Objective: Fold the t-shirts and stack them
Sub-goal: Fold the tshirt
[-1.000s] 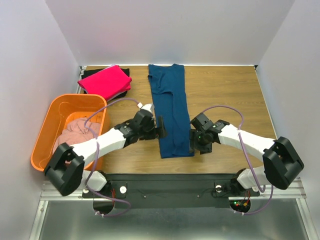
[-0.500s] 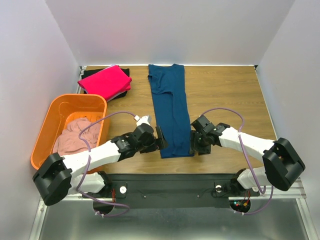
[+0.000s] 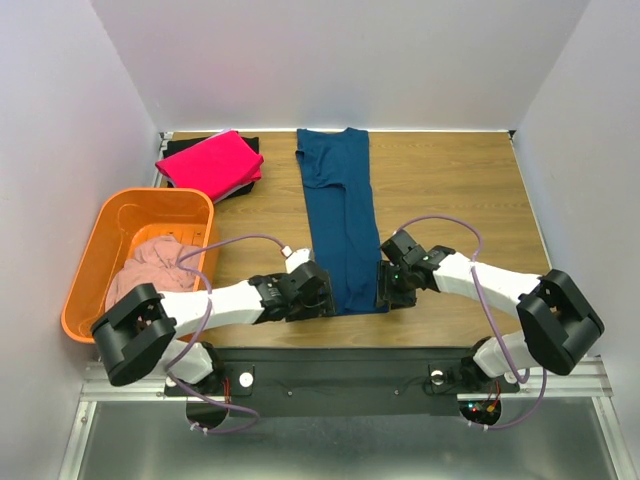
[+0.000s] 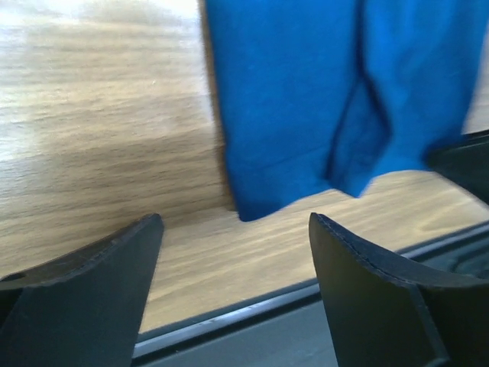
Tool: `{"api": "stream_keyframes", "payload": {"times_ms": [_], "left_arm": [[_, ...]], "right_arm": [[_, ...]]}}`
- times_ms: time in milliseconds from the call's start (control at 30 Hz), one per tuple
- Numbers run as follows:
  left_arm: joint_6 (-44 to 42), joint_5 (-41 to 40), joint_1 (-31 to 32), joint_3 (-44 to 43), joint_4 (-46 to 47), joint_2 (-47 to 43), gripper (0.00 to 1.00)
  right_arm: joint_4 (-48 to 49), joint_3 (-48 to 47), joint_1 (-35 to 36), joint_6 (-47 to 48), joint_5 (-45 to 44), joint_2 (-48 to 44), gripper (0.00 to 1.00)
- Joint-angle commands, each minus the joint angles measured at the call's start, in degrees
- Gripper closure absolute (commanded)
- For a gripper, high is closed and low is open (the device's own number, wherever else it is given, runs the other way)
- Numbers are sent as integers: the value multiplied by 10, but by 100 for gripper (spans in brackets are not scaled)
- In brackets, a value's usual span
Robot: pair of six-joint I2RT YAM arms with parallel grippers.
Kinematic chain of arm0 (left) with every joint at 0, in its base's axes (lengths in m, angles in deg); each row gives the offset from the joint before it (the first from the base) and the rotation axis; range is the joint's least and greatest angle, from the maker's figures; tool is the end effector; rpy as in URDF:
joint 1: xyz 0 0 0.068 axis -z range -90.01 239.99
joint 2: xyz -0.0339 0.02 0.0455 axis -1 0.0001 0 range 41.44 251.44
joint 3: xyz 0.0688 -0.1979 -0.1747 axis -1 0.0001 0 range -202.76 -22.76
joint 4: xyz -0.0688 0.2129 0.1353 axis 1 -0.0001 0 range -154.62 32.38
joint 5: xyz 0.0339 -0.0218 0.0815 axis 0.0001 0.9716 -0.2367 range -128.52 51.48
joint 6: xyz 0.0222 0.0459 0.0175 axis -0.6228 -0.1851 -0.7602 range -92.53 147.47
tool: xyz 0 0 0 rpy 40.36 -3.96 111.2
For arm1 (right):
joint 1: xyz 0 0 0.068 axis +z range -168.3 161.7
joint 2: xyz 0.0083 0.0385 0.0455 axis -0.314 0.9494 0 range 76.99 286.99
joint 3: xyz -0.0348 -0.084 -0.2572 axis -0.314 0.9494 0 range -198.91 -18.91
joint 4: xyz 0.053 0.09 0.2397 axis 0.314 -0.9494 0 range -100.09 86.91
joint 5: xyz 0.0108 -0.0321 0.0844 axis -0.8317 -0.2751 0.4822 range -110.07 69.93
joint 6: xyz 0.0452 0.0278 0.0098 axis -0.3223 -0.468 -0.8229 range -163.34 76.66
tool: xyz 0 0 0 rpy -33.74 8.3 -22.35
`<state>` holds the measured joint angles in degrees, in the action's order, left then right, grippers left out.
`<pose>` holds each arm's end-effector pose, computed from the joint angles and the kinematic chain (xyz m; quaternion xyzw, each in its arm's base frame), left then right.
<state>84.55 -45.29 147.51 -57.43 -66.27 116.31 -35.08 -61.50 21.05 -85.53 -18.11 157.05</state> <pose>0.1373 -0.2078 0.1736 -0.0172 0.9346 -0.2654 0.2361 0.1878 0.1556 0.1695 0.0213 0.9836 0.1292 0.1241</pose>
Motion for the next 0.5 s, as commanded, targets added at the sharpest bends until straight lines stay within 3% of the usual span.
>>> {"api": "stream_keyframes", "payload": {"times_ms": [0,200,233,400,467], "left_arm": [[-5,-20,17,-34,-12,39,17],[-10,-20,23,-47,-19,77,36],[-10,-20,23,-46,-20,84,43],[-8,-16,28,-44,-20,101,57],[-8,-16,29,-43,-22,104,71]], "right_arm": [[20,3,-1,7,-6,5,48],[19,13,-1,10,-14,5,53],[19,16,-1,10,-14,4,55],[16,29,-1,10,-32,3,67],[11,32,-1,11,-37,-1,71]]}}
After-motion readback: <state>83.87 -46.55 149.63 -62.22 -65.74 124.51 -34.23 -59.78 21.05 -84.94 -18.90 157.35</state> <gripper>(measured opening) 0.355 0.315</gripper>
